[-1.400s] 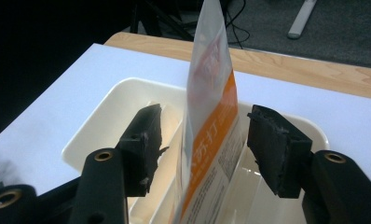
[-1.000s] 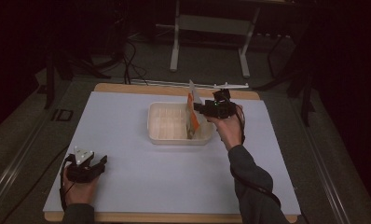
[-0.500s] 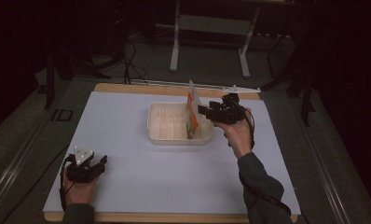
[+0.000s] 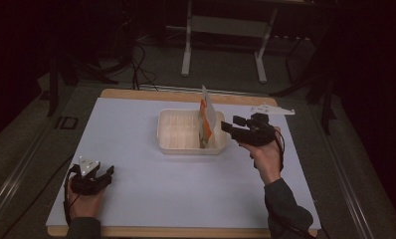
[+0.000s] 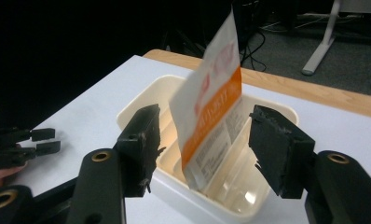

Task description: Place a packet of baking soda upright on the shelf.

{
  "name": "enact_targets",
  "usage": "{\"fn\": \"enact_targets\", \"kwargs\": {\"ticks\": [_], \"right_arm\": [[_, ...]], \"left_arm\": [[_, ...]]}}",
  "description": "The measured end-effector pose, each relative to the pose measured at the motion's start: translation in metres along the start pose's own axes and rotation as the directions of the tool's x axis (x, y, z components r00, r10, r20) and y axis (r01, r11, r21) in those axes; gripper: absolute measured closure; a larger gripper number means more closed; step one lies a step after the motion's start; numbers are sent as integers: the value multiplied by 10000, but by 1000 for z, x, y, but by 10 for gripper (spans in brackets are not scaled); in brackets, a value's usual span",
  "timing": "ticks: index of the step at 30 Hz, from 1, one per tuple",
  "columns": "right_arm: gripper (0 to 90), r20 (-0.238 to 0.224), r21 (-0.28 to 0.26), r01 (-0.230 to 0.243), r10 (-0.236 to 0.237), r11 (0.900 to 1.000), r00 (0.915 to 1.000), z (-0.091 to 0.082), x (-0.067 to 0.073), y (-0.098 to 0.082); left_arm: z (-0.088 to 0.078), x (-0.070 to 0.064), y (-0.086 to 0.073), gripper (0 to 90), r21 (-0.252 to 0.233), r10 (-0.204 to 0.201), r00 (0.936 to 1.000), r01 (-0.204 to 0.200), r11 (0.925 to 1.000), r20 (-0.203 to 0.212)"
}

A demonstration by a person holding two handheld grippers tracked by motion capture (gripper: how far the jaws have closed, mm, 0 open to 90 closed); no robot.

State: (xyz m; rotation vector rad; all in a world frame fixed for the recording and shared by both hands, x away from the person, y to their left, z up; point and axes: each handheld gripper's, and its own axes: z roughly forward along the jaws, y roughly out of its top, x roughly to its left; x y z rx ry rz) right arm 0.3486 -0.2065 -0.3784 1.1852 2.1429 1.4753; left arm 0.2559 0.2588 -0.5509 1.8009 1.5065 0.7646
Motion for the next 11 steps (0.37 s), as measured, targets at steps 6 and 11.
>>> {"fn": "enact_targets", "kwargs": {"ticks": [6,11], "right_arm": [[424,259,188,-51,46,9998,9997,-7,-8,-25],[410,914,798,63,-136,9968,9957,-5,-19,-59]], "left_arm": [[0,0,0,471,-8,1,10000,-1,10000,-18],[0,0,0,463,20,-52,9999,52,10000,-108]]}}
